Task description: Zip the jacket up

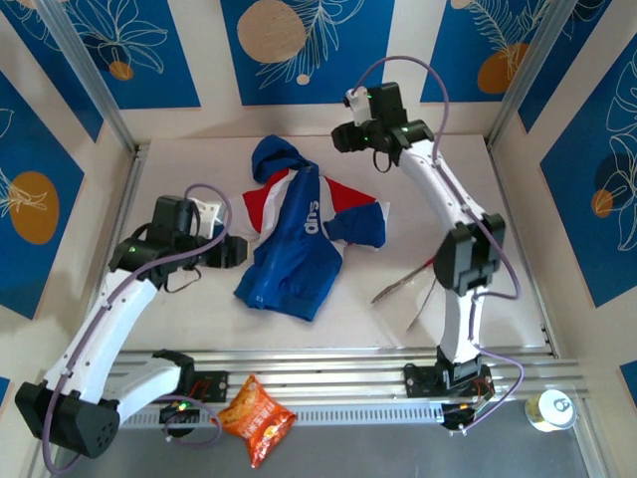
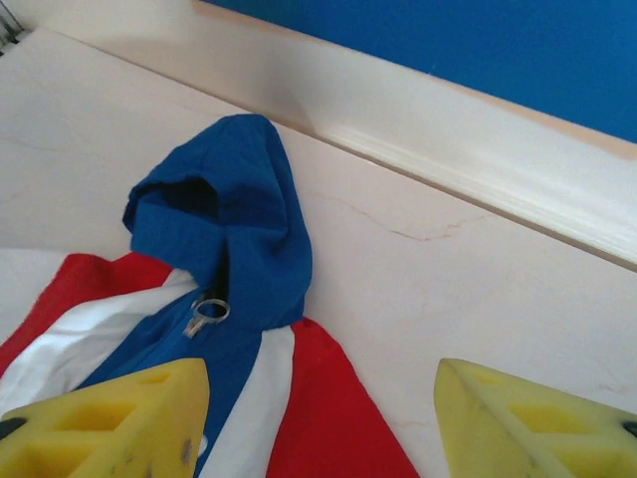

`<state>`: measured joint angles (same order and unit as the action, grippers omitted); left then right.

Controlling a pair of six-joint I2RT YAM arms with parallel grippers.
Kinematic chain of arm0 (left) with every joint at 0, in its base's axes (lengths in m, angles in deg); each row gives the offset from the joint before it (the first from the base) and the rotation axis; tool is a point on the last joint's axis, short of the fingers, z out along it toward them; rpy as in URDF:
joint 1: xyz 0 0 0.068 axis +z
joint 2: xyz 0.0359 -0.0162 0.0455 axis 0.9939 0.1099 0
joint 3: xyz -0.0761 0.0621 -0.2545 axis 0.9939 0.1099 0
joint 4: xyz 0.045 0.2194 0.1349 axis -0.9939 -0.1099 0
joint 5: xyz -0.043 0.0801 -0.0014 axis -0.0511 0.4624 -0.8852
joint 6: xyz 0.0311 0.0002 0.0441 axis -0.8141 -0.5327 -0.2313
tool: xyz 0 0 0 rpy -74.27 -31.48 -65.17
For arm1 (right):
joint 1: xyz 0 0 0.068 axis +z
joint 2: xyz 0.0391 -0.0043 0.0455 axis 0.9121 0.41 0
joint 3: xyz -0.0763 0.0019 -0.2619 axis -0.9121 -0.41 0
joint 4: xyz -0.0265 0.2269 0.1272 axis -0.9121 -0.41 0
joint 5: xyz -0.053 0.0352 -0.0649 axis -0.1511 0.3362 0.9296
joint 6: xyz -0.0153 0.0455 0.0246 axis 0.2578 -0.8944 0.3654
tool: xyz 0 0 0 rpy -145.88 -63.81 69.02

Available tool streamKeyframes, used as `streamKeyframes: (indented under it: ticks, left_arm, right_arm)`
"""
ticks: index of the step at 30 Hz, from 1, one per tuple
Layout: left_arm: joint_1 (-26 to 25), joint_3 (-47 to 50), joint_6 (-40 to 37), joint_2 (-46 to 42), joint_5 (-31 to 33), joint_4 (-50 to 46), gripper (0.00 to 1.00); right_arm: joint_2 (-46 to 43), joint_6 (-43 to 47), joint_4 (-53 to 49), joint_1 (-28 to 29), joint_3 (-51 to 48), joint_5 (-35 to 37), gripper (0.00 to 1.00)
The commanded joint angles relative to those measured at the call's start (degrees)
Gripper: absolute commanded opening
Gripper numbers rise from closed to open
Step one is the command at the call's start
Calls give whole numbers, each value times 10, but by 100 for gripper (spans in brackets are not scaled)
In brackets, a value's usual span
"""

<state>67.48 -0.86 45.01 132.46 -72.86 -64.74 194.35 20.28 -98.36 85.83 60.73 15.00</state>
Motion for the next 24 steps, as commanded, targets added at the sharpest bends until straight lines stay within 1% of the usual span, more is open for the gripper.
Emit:
streamKeyframes:
  ticks: [1,4,6,7,8,9,11,13,14,15,17,18,20,21,22,23,24]
  left_arm:
    - [13,-23,-55,2,101,50,81]
    - [14,-14,-76,-7,180,133,91]
    - [17,0,-89,-11,210,192,99]
    - [18,10,-93,-12,220,224,100]
    - [21,17,-93,-11,226,250,100]
    - [24,24,-91,-9,231,268,100]
    - [35,45,-81,0,241,305,100]
    - [47,74,-72,6,247,345,100]
    - [53,96,-71,5,245,379,100]
    - [59,122,-73,2,234,416,100]
    - [83,194,-57,-10,201,527,100]
    - [94,227,-42,-14,192,576,100]
    - [110,313,-29,-17,190,726,100]
    - [113,346,-26,-14,199,776,100]
    - [117,376,-18,-7,222,816,100]
    - [119,392,-16,-1,240,832,100]
    - [122,397,-19,1,244,825,100]
  right_arm:
    - [-78,-27,61,3,-98,7,62]
    - [-166,-38,124,5,-230,5,63]
    - [-223,-44,160,6,-310,14,65]
    - [-250,-48,171,6,-346,24,66]
    - [-276,-55,181,6,-380,36,70]
    - [-297,-59,186,6,-406,46,80]
    - [-344,-67,201,4,-469,68,87]
    - [-385,-74,220,-2,-526,86,92]
    - [-406,-82,229,-9,-555,95,94]
    - [-423,-92,236,-16,-579,108,99]
    - [-456,-152,250,-40,-633,162,99]
    - [-471,-185,255,-59,-657,174,99]
    - [-494,-227,271,-101,-705,170,99]
    - [-502,-242,279,-117,-723,165,99]
    - [-509,-248,299,-135,-747,154,99]
    - [-515,-245,329,-144,-773,155,99]
    - [-518,-237,357,-147,-795,161,99]
